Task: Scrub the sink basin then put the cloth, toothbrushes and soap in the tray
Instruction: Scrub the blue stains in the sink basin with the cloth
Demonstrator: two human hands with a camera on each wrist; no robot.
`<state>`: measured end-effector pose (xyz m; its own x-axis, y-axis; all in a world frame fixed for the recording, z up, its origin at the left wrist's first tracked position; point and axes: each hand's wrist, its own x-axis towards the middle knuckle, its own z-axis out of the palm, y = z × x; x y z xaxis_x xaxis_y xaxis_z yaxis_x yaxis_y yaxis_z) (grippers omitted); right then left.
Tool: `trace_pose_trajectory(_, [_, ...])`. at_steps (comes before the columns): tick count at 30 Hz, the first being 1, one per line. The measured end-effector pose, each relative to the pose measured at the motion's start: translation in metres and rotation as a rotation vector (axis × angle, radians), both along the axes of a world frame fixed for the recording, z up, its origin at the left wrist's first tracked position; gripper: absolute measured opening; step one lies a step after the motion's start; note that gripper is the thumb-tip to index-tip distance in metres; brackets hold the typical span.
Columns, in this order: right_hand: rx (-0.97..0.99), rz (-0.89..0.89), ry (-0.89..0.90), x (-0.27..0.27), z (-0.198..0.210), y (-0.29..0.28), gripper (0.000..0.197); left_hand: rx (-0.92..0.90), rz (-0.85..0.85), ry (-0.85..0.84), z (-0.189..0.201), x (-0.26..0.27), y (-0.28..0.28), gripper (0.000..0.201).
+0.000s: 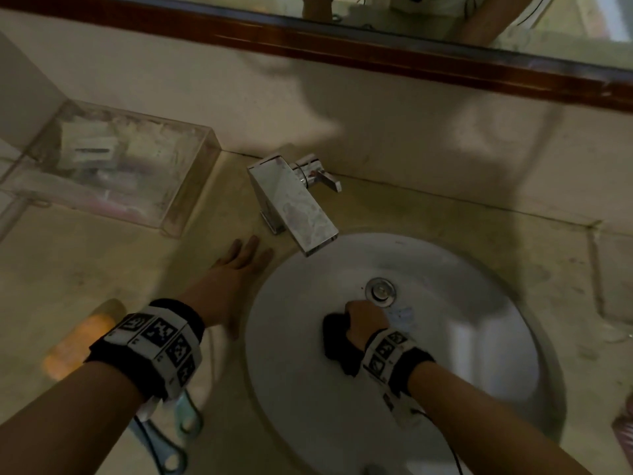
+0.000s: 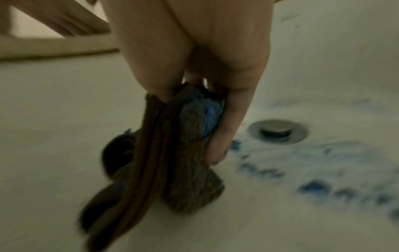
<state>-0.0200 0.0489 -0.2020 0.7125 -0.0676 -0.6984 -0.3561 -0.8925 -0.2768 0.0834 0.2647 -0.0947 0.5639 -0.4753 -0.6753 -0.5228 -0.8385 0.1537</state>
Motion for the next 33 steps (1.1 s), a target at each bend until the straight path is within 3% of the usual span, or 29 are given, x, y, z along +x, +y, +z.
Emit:
trace_pose_trajectory(2, [-0.094,-0.016,-0.023,0.015,0.004,-0.013,0.029,-0.003,0.004,0.0,-0.001,0.0,0.001,0.147])
trace_pose_trajectory(6, [-0.163,-0.122,-0.058,0.033,0.011,-0.031,0.033,0.031,-0.019,-0.013,-0.002,0.002,0.001,0.15])
trace_pose_trajectory(9, [-0.081,-0.163,-0.037,0.034,0.014,-0.035,0.03,0.045,-0.025,-0.008,0.001,0.001,-0.002,0.15])
trace_pose_trajectory(15, [0.135,-0.019,0.005,0.027,0.012,0.01,0.021,0.037,0.004,0.006,0.001,0.001,0.0,0.148])
trace_pose_trajectory(16, [0.121,-0.019,0.001,0.028,0.008,0.017,0.01,0.035,0.009,0.007,0.001,0.0,0.0,0.146])
trace_pose_trajectory(19, [0.031,-0.188,-0.054,0.041,-0.003,0.017,0.023,0.025,0.018,0.009,0.002,0.0,-0.001,0.148])
trace_pose_trajectory(20, [-0.002,-0.226,-0.071,0.046,-0.001,0.01,0.019,0.025,0.021,0.01,0.002,0.001,-0.001,0.15])
trace_pose_trajectory(24, [-0.112,-0.273,-0.152,0.053,0.007,-0.027,0.027,0.039,0.007,0.013,0.0,0.002,-0.002,0.151])
trace_pose_trajectory(30, [-0.095,-0.165,-0.174,0.053,0.014,-0.047,0.033,0.059,-0.013,0.012,-0.002,0.005,-0.001,0.153])
trace_pose_trajectory(33, [0.17,0.025,-0.123,0.035,0.027,-0.066,0.032,0.051,-0.017,0.016,-0.003,0.005,-0.001,0.152])
